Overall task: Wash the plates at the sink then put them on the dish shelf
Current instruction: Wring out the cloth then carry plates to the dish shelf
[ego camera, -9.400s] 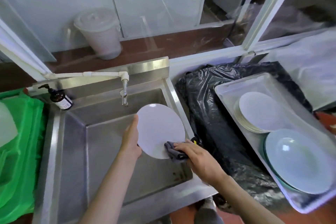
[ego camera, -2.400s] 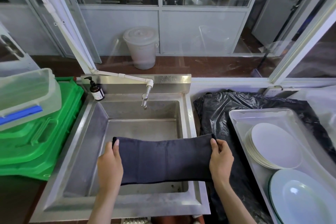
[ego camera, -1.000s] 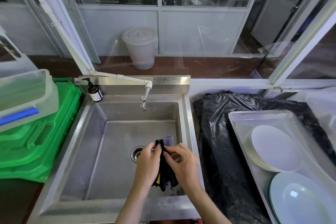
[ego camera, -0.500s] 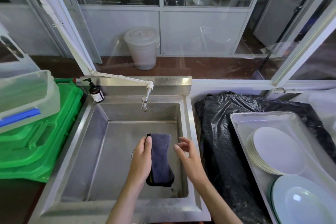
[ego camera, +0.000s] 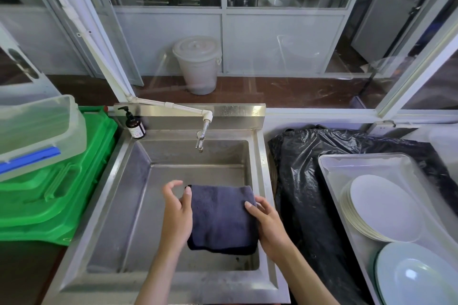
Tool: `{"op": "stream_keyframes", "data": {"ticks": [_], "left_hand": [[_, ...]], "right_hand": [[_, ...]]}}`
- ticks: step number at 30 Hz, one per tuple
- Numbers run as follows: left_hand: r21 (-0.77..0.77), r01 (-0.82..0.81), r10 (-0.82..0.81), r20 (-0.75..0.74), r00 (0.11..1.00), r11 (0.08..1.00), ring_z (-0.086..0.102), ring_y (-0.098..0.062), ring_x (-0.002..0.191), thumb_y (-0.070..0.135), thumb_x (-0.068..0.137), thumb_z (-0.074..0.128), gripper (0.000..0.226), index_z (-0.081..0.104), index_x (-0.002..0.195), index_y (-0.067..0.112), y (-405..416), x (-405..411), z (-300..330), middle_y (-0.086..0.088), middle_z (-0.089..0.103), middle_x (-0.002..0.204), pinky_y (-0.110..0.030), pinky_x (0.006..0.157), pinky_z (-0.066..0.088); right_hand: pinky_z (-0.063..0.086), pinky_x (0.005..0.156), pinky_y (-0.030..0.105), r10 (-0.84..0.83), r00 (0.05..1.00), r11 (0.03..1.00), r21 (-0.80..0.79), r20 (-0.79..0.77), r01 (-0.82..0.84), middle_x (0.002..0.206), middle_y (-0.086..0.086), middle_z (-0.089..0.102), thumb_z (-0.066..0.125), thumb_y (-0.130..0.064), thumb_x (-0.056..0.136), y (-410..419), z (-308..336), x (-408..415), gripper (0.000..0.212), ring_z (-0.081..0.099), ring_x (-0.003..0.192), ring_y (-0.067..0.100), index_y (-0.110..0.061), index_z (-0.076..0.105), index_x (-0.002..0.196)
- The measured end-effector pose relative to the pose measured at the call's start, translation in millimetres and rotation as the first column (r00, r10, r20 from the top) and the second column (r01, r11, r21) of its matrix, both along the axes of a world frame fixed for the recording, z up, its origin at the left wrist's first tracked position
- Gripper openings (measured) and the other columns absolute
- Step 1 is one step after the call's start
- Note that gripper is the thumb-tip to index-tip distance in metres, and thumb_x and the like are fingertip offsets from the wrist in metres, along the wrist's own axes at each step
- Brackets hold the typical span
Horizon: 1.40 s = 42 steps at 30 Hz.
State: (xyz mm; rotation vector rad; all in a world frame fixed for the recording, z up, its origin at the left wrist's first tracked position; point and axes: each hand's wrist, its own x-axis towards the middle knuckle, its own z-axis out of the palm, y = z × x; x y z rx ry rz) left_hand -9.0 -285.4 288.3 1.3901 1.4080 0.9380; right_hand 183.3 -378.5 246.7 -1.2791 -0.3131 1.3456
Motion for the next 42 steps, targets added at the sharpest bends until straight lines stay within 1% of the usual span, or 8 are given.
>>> {"op": "stream_keyframes", "data": {"ticks": [6, 14, 19, 23, 28, 32, 37, 42], "left_hand": [[-0.061, 0.149, -0.152, -0.041, 0.988, 0.987, 0.064, -0.005, 0.094, 0.008, 0.104, 0.05, 0.031, 0.066, 0.092, 0.032, -5, 1, -14, 0.014, 0.069, 0.096, -0.023, 0.082, 0.045], [-0.068, 0.437, -0.442, -0.12, 0.889, 0.897, 0.054, 0.006, 0.122, -0.001, 0.091, 0.068, 0.058, 0.054, 0.123, 0.045, -2, -18, -10, 0.03, 0.058, 0.129, -0.022, 0.101, 0.045], [-0.069, 0.502, -0.506, -0.162, 0.847, 0.862, 0.064, -0.012, 0.099, 0.002, 0.102, 0.057, 0.055, 0.069, 0.12, 0.052, -2, -20, -13, 0.022, 0.068, 0.125, -0.041, 0.109, 0.046], [-0.128, 0.436, -0.452, -0.161, 0.877, 0.891, 0.059, -0.028, 0.129, 0.004, 0.096, 0.067, 0.064, 0.06, 0.138, 0.052, -5, -22, -16, -0.011, 0.066, 0.136, -0.049, 0.113, 0.046], [-0.235, 0.48, -0.507, -0.069, 0.859, 0.845, 0.059, -0.011, 0.13, 0.001, 0.083, 0.077, 0.102, 0.033, 0.152, 0.061, -6, -33, -23, 0.014, 0.044, 0.156, -0.031, 0.101, 0.056], [-0.248, 0.455, -0.442, 0.109, 0.891, 0.856, 0.069, -0.007, 0.115, -0.007, 0.084, 0.071, 0.095, 0.04, 0.146, 0.058, -14, -25, -21, 0.01, 0.063, 0.14, -0.031, 0.095, 0.059], [-0.334, 0.308, -0.214, 0.29, 0.933, 0.891, 0.069, -0.01, 0.117, 0.035, 0.092, 0.076, 0.045, 0.06, 0.122, 0.065, -20, 1, -16, 0.018, 0.068, 0.128, -0.045, 0.098, 0.059], [-0.374, 0.3, -0.169, 0.344, 0.924, 0.877, 0.068, -0.012, 0.12, 0.05, 0.093, 0.072, 0.051, 0.06, 0.141, 0.04, -28, 13, -20, 0.005, 0.072, 0.129, -0.048, 0.101, 0.058]], "right_hand": [[0.056, 0.104, 0.051, -0.106, 0.964, 0.994, 0.013, 0.245, 0.106, 0.115, 0.001, 0.078, 0.078, -0.02, 0.092, 1, -2, 1, 0.024, 0.07, 0.116, 0.022, -0.026, 0.075, 0.116], [0.061, 0.091, 0.04, -0.098, 0.934, 0.993, 0.098, 0.343, 0.068, 0.115, 0.004, 0.076, 0.076, 0.001, 0.091, -3, -7, 23, 0.042, 0.073, 0.11, 0.023, -0.025, 0.072, 0.123], [0.061, 0.092, 0.038, -0.031, 0.803, 0.999, 0.033, 0.596, 0.014, 0.107, -0.007, 0.077, 0.07, 0.007, 0.092, -4, -17, 24, 0.04, 0.074, 0.102, 0.014, -0.03, 0.082, 0.095], [0.06, 0.096, 0.038, 0.074, 0.731, 0.994, 0.008, 0.678, -0.108, 0.117, -0.013, 0.069, 0.071, 0.001, 0.093, -4, -16, 20, 0.043, 0.069, 0.109, 0.011, -0.035, 0.076, 0.118], [0.058, 0.1, 0.034, 0.169, 0.691, 0.966, 0.019, 0.703, -0.256, 0.131, -0.024, 0.06, 0.068, 0.007, 0.091, -6, -1, 6, 0.064, 0.064, 0.121, 0.009, -0.034, 0.063, 0.139], [0.057, 0.101, 0.03, 0.125, 0.64, 0.955, 0.083, 0.758, -0.285, 0.135, -0.014, 0.066, 0.062, 0.011, 0.093, -5, 7, -22, 0.063, 0.066, 0.121, 0.004, -0.032, 0.063, 0.139], [0.056, 0.1, 0.025, 0.123, 0.527, 0.936, 0.078, 0.841, -0.343, 0.126, -0.023, 0.07, 0.062, 0.01, 0.092, -8, 11, -49, 0.067, 0.067, 0.115, -0.004, -0.041, 0.06, 0.136], [0.062, 0.085, 0.024, 0.181, 0.423, 0.916, 0.005, 0.888, -0.401, 0.123, -0.028, 0.07, 0.059, 0.002, 0.096, -17, 5, -53, 0.082, 0.075, 0.094, 0.002, -0.053, 0.039, 0.153]]}}
